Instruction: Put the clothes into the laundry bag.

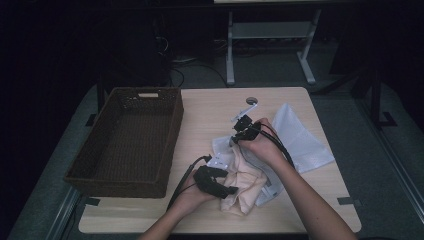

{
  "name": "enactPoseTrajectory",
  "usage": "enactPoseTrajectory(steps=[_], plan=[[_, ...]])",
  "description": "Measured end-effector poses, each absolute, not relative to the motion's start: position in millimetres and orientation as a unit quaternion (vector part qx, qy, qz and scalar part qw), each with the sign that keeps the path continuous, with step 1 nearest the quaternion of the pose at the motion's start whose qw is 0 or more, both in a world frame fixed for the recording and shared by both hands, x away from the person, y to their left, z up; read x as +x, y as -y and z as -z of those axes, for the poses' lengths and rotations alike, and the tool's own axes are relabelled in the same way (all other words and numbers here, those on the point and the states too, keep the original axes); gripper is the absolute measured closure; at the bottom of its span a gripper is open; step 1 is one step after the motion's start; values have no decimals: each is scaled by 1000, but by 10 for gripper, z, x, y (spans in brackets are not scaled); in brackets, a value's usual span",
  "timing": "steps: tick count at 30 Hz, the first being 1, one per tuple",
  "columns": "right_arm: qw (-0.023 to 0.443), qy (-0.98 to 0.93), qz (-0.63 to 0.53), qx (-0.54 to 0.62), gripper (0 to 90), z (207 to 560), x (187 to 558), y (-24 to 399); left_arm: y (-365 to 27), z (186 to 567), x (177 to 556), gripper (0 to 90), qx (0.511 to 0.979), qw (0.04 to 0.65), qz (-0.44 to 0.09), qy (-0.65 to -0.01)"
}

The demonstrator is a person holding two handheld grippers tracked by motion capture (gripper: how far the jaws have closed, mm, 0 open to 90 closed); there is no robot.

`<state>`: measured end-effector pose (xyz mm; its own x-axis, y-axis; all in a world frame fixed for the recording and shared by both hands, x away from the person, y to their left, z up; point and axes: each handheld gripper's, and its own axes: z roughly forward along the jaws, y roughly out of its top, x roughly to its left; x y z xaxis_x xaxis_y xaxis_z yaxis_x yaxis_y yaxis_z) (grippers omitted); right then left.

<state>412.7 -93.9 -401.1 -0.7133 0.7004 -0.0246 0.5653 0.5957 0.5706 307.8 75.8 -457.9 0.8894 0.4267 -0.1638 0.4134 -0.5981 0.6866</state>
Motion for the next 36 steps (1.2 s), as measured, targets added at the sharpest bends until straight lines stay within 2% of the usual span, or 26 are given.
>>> enactPoseTrajectory(steps=[3, 6, 14, 18, 21, 24, 26, 30, 33, 36], plan=[[111, -880, -291, 359, 892, 3998, 4130, 981, -748, 4598, 3082, 386, 895, 379, -11, -234], [94, -878, -312, 351, 894, 3953, 4113, 968, -772, 4596, 3097, 399, 891, 385, -13, -240], [56, -881, -353, 311, 895, 3831, 3998, 745, -1137, 4339, 3212, 441, 846, 438, -73, -296], [26, -891, -369, 263, 894, 3810, 3876, 601, -1193, 4299, 3213, 452, 846, 440, -70, -295], [23, -893, -374, 251, 892, 3813, 3828, 557, -1141, 4303, 3186, 476, 850, 439, -69, -284], [22, -887, -384, 256, 860, 3804, 3819, 590, -1099, 4310, 3163, 487, 857, 430, -77, -274], [14, -876, -406, 260, 786, 3756, 3777, 724, -1100, 4275, 3148, 497, 856, 433, -84, -271], [20, -868, -420, 263, 736, 3684, 3684, 961, -1132, 4235, 3154, 498, 855, 431, -85, -275], [26, -866, -424, 263, 699, 3673, 3590, 1144, -1168, 4207, 3114, 494, 859, 425, -52, -280], [21, -871, -419, 257, 668, 3708, 3477, 1278, -1174, 4274, 3006, 450, 858, 428, -22, -283]])
